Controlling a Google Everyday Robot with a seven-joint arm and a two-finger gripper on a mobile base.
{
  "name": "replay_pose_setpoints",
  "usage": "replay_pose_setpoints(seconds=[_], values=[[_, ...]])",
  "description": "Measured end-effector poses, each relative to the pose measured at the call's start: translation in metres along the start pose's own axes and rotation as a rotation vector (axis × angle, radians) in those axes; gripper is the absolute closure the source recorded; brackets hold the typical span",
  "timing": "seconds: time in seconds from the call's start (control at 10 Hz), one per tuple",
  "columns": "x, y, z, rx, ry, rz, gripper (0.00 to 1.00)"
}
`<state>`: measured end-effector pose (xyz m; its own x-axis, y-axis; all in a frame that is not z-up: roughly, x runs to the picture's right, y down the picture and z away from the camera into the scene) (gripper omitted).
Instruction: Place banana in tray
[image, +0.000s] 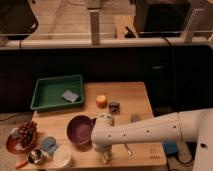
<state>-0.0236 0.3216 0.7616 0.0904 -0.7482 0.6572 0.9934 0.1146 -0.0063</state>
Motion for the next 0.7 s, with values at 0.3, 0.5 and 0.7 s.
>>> replay_pose_setpoints(seconds=[0.3, 0.5, 0.7], values=[[0.0, -0.001, -0.002, 0.001, -0.001, -0.004, 1.0], [0.001, 0.002, -0.008, -0.021, 0.005, 0.004, 1.0], [0.006, 0.002, -0.033, -0.066, 0.028, 0.012, 1.0]])
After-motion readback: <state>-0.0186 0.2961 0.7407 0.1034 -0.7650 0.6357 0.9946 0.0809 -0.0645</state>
